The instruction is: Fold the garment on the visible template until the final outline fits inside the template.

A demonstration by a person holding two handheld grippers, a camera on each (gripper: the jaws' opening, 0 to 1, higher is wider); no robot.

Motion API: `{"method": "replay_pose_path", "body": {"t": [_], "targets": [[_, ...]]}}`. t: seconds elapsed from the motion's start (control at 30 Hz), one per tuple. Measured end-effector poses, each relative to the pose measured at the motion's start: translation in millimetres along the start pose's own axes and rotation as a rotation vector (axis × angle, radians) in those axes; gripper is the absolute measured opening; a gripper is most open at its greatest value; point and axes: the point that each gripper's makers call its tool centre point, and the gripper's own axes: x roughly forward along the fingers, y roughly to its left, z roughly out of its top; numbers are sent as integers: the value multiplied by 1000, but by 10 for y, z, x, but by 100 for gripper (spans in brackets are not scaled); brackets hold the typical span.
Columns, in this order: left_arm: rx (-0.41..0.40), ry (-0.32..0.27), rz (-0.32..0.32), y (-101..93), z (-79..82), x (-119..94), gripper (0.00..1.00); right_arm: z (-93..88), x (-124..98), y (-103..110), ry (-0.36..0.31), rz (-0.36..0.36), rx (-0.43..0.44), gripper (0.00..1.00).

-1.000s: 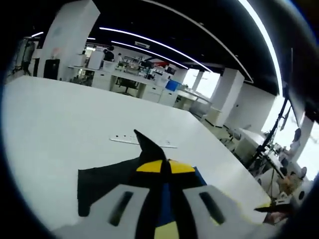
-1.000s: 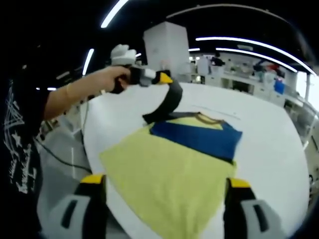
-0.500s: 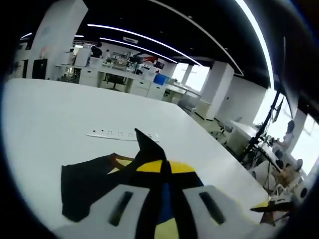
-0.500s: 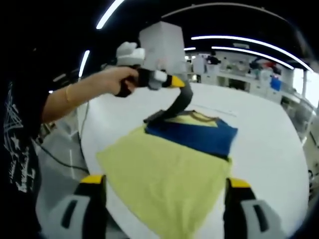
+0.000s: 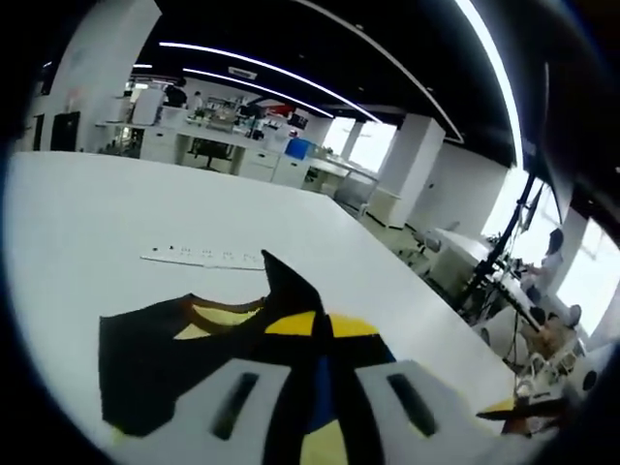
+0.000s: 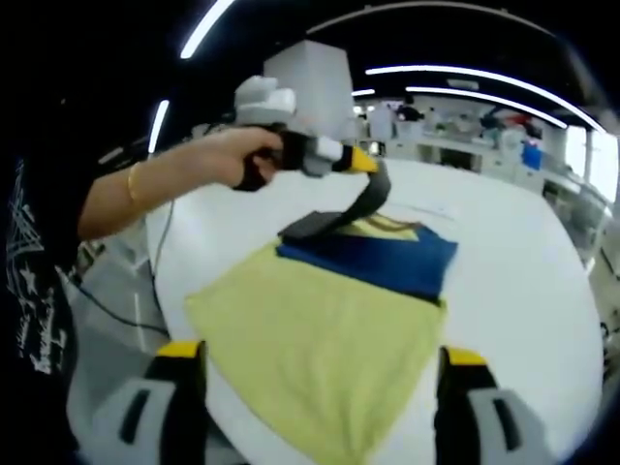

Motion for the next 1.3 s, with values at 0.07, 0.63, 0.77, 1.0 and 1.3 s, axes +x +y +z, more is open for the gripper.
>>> {"method": "replay_pose_path", "body": {"t": [0.07, 0.63, 0.77, 1.0, 1.3], "targets": [[2, 12, -9, -52, -57, 43, 0, -9, -4, -6, 0, -2, 6, 99], [35, 138, -39, -309, -688, 341, 0, -100, -9, -53, 10, -10, 40, 99], [37, 165, -38, -336, -832, 392, 0, -104, -8, -72, 8, -12, 42, 99], [59, 205, -56, -426, -1077, 452, 0, -155, -13, -128, 10, -19, 56, 99], [71, 240, -89, -498, -1283, 539, 0, -197, -12, -132, 15, -21, 68, 99]]}}
